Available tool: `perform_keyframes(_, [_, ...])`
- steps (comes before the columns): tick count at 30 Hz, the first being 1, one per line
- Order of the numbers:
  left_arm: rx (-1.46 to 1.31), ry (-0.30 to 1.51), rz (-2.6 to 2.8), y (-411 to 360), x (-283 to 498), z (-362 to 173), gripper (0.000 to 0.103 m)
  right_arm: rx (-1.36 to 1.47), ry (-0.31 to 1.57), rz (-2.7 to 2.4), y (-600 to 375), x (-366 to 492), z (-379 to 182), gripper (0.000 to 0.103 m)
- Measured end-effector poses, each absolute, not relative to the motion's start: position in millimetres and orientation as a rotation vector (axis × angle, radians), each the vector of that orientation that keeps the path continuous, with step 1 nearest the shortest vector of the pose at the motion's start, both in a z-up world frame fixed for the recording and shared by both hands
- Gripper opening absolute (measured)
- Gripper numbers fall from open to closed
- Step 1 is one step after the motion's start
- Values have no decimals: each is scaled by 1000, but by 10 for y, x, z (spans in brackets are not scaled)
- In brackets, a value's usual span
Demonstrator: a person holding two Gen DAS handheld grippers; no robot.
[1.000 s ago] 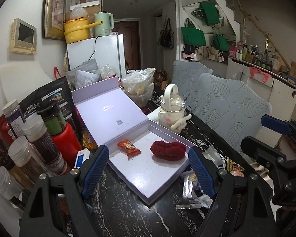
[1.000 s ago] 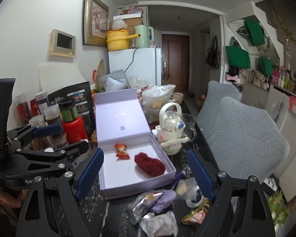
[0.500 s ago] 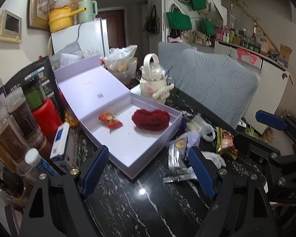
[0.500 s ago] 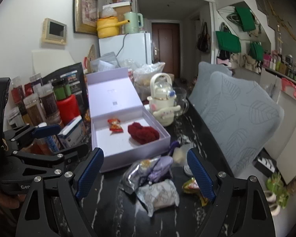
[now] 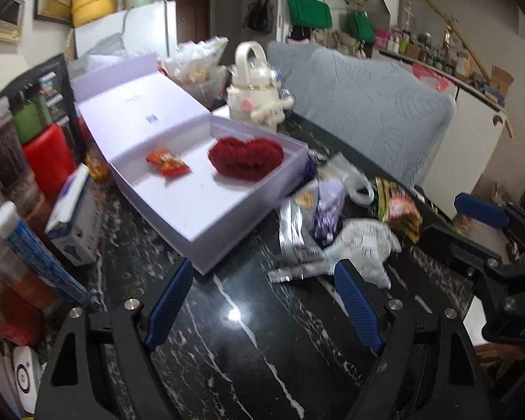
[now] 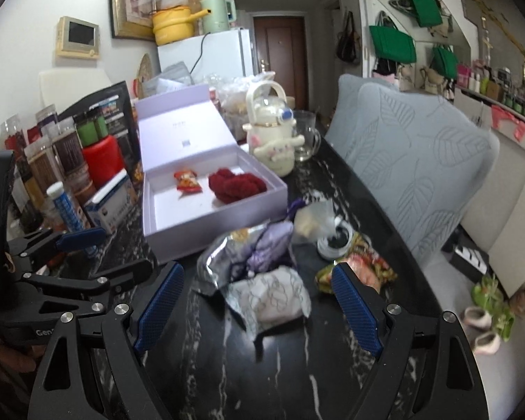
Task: Organize soft objects
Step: 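Withdraw both tools from the box back toward the remaining snacks, then grasp the white printed pouch with the right tool while the left tool grasps the silver bag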
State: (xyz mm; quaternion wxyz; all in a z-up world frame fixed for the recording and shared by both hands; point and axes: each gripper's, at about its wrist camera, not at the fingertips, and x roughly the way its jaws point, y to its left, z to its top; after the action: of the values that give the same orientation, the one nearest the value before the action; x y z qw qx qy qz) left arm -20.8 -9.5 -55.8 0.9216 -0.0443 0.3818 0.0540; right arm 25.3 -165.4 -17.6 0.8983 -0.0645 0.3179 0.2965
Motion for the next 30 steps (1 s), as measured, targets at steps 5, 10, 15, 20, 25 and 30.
perform_keyframes(5, [-98, 832, 56, -136, -186, -779, 83, -120, 679, 600, -1719, 230, -385, 87])
perform_keyframes(10, [-118, 850, 22, -149, -165, -908, 83, -122, 710, 592, -1779, 208, -588, 87])
perform_keyframes(15, [-122, 852, -1, -187, -127, -981, 83, -112, 756, 595, -1838, 244, -802, 87])
perform_keyframes(20, [-127, 861, -11, -184, -47, -1029, 83, -96, 786, 605, -1861, 329, -933, 87])
perform_keyframes(25, [-164, 862, -42, -105, 52, -1051, 83, -74, 808, 615, -1828, 469, -1009, 87])
perform_keyframes(30, [-161, 846, -17, -8, 124, -999, 83, -68, 829, 644, -1715, 645, -1077, 90])
